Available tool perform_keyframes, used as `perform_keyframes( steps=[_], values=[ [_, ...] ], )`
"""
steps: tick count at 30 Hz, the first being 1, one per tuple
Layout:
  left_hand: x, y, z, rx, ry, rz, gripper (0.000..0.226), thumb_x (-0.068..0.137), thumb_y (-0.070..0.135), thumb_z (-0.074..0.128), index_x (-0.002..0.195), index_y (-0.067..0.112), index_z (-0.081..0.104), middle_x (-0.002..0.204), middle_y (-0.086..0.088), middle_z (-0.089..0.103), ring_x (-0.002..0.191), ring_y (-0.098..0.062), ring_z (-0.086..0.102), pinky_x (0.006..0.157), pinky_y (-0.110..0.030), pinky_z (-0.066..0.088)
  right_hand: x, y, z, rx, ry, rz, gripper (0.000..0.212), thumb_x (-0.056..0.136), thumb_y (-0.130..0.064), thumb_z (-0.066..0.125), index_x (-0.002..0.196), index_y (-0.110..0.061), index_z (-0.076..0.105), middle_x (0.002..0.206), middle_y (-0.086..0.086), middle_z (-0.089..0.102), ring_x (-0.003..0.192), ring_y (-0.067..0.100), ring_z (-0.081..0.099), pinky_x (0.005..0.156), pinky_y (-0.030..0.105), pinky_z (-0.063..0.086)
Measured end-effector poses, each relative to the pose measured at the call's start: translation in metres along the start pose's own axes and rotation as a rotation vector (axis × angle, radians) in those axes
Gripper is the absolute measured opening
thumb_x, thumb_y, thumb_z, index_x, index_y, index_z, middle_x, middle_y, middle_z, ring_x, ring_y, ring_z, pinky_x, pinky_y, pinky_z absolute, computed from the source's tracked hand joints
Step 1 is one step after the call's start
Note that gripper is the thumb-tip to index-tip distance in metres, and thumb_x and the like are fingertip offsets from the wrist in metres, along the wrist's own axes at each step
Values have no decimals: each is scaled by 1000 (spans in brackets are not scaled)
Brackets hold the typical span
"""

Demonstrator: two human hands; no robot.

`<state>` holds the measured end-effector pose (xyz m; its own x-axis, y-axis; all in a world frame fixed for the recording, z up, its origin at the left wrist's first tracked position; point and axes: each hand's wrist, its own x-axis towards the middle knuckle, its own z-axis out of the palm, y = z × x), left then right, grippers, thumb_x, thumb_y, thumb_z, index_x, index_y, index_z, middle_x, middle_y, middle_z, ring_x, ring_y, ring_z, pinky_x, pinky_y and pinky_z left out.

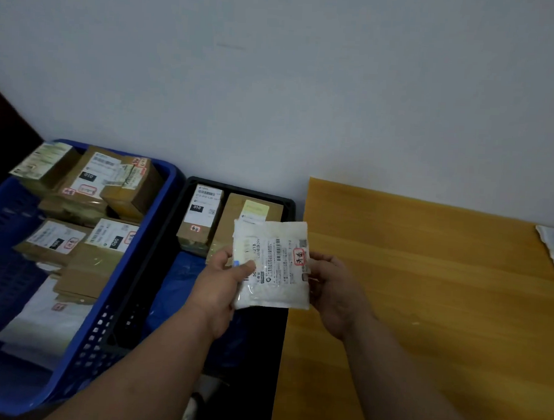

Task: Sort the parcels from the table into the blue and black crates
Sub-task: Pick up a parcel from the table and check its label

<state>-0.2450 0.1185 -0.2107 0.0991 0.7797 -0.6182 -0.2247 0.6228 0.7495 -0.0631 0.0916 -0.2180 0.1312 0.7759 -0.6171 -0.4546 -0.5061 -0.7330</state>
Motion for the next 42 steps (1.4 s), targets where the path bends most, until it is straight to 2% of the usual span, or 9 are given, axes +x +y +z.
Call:
perform_keyframes(
  steps=[4,7,9,11,14,22,29,35,42],
  values=[
    [4,17,-33,115,-63,-20,29,93,4,59,114,22,67,104,-6,75,98,-31,70,87,-53,55,0,-2,29,16,-40,-6,31,94,-23,62,122,-10,59,98,10,71,78,23,67,61,35,53],
    [7,27,-53,131,-86,-27,30,91,9,64,120,17,66,106,-7,74,96,-30,71,74,-40,57,-3,-1,49,-54,-54,-30,19,97,-15,58,115,-9,60,95,10,74,82,25,72,67,39,56],
    [9,31,-64,104,-12,-5,28,89,16,70,117,16,65,103,-7,75,88,-25,71,69,-35,57,-7,2,61,-54,-35,-55,15,96,-9,58,111,-8,60,92,10,75,78,24,73,63,37,57],
    [13,33,-75,46,53,-4,27,87,21,72,110,10,61,100,-10,74,83,-24,70,71,-36,58,-9,6,74,-41,5,-86,12,95,-6,58,107,-8,58,96,14,72,78,24,72,62,36,56],
    [15,38,-91,-20,9,-33,26,87,18,72,100,10,51,104,-16,73,90,-31,72,80,-45,59,-12,14,89,-6,41,-127,12,93,-3,60,103,-8,54,106,20,69,84,29,71,62,31,55],
    [9,60,-128,6,-52,37,12,93,9,62,104,13,60,101,-7,75,88,-25,73,63,-38,59,-23,39,133,15,12,-161,21,88,5,60,105,-6,55,110,23,69,88,33,70,73,38,55],
    [0,68,-146,-4,-42,64,18,94,8,61,111,7,62,104,-11,74,97,-30,71,80,-47,58,-33,47,152,8,0,-168,21,96,-22,60,105,-4,61,104,17,73,90,28,71,76,41,60],
    [-19,61,-150,20,19,89,16,95,9,60,110,9,63,103,-11,74,96,-30,71,79,-45,58,-43,45,152,-50,-52,-136,14,96,-17,59,103,-5,63,99,14,75,91,31,72,78,44,60],
    [-43,40,-155,83,99,67,15,95,12,61,109,14,64,99,-10,75,90,-30,72,74,-44,59,-56,63,141,-174,-56,-35,15,98,-16,56,107,-5,63,103,16,74,97,34,71,91,55,55]
  ],
)
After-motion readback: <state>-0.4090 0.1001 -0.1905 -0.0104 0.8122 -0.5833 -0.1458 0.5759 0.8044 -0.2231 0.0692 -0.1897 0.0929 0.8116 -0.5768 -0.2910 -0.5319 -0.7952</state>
